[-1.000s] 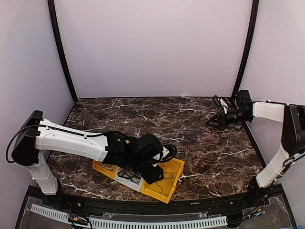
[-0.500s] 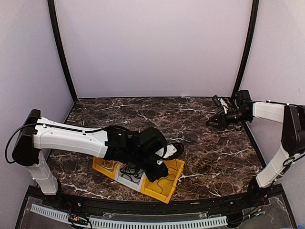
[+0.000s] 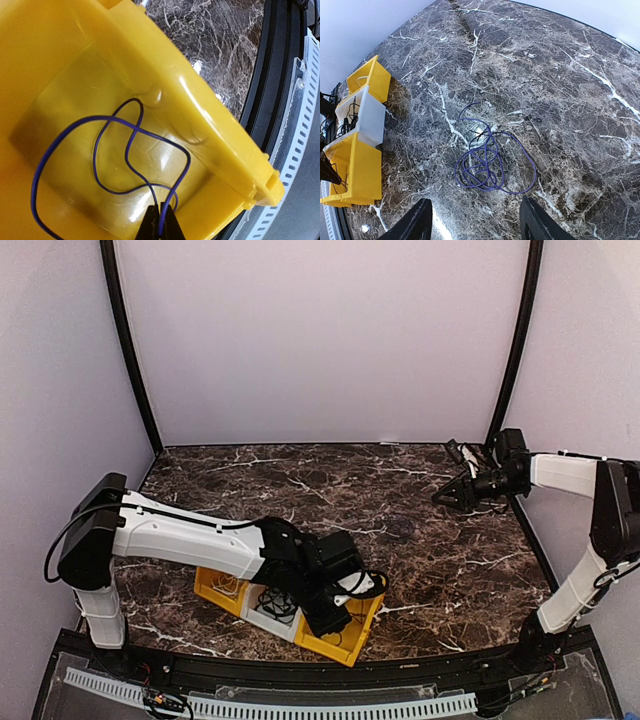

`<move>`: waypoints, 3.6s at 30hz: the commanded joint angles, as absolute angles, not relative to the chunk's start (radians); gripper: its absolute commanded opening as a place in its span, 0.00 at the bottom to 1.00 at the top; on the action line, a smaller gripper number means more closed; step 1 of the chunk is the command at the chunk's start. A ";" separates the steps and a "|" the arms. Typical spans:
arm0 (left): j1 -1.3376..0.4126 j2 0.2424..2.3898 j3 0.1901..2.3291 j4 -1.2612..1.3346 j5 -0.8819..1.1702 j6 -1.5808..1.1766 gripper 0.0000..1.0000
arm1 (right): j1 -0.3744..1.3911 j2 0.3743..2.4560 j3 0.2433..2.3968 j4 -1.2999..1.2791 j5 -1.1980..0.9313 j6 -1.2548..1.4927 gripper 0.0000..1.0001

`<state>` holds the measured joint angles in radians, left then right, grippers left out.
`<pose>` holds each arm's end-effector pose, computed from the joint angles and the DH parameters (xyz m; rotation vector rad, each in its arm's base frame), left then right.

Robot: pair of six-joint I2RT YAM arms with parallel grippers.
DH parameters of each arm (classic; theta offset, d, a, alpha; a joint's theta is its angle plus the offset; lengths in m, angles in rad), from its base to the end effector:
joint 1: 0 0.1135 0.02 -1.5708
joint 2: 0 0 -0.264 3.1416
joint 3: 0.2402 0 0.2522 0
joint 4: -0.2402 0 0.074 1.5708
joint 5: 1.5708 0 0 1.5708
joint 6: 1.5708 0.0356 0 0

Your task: Untangle the cables

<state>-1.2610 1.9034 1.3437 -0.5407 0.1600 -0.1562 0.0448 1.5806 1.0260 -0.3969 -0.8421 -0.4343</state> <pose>0.1150 -0.3780 0.1865 1.5276 2.3748 -0.6121 0.3176 0.0408 0.2199 -0.8484 2.1126 0.8506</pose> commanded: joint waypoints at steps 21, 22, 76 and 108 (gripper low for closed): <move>-1.259 1.869 1.554 -0.900 0.035 -0.131 0.36 | 0.040 1.594 1.026 -0.389 -0.888 -0.443 0.61; -1.259 1.855 1.555 -0.920 0.048 -0.115 0.37 | 0.040 1.593 1.026 -0.389 -0.888 -0.445 0.61; -1.171 1.942 1.668 -0.794 0.102 -0.220 0.41 | 0.041 1.646 1.040 -0.408 -0.887 -0.460 0.61; -1.194 2.030 1.801 -0.930 -0.045 -0.092 0.36 | 0.041 1.657 1.042 -0.417 -0.887 -0.470 0.60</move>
